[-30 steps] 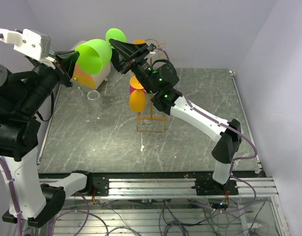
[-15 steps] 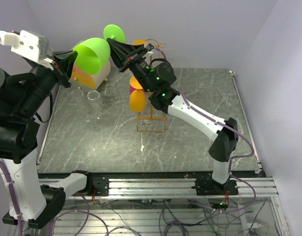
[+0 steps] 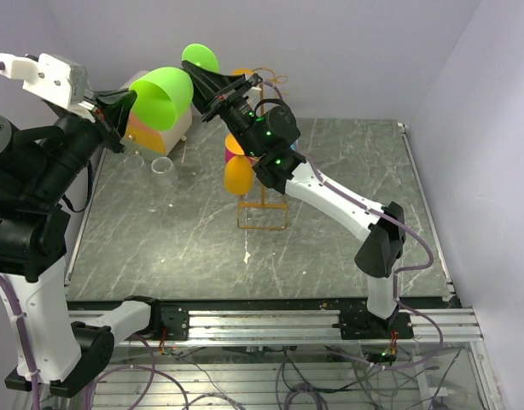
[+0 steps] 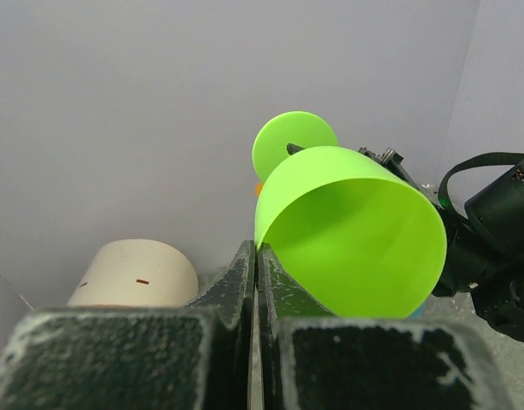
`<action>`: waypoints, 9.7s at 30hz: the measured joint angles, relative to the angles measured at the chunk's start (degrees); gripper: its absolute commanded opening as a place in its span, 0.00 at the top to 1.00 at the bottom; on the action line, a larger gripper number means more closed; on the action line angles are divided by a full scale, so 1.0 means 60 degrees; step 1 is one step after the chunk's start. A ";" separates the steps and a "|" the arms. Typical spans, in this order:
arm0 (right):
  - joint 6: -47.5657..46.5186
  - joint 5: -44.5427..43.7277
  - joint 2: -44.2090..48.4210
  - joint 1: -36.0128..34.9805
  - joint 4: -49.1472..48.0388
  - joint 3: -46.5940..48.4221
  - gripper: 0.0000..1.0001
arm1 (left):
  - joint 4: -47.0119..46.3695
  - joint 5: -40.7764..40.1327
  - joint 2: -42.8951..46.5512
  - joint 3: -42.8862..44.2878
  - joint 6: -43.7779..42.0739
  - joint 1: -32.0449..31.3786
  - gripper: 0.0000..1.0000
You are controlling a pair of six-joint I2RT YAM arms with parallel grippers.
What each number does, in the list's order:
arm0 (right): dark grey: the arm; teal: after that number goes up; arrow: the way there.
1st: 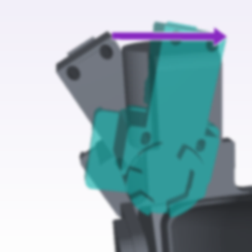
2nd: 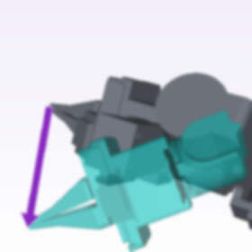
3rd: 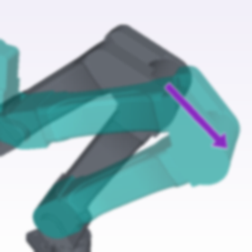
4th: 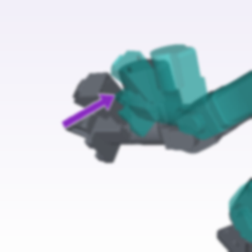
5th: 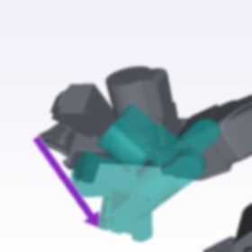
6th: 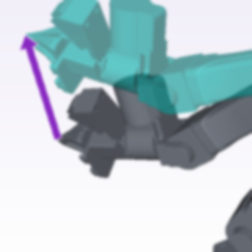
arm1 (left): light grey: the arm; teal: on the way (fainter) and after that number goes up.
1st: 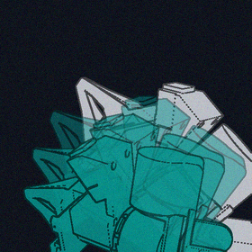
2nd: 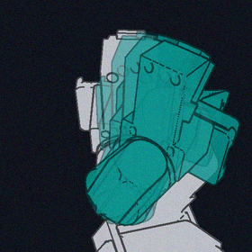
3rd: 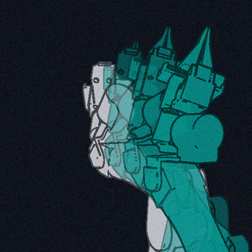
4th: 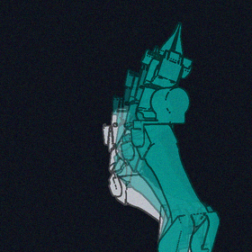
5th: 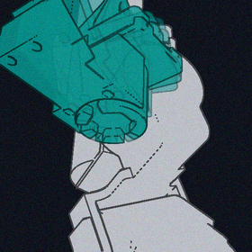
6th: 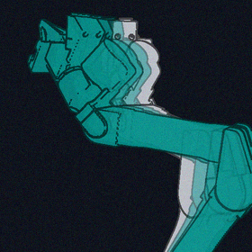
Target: Place the wine glass upside down on the wine glass rack
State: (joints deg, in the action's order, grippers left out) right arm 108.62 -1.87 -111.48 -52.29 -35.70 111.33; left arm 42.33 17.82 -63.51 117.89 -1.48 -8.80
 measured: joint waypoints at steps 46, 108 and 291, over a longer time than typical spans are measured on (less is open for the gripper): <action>-1.6305 0.0758 0.6517 0.5038 0.7912 -0.1486 1.00 | 0.4357 0.0044 -0.2269 -0.0532 -0.1861 0.2382 0.17; -2.0979 1.1522 0.1249 0.6637 0.4368 -0.3337 1.00 | 0.4484 0.1752 -0.3595 -0.1996 -0.1825 0.2532 0.20; -0.3020 -0.0918 0.0011 0.0324 -0.1563 -0.0601 0.27 | -0.6422 0.0561 0.0747 -0.5289 0.2248 0.1891 0.93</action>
State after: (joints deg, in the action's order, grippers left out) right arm 90.50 -7.38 -111.42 -50.35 -45.08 107.72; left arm 3.79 21.19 -59.02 86.15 12.01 2.55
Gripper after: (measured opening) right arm 0.736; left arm 0.107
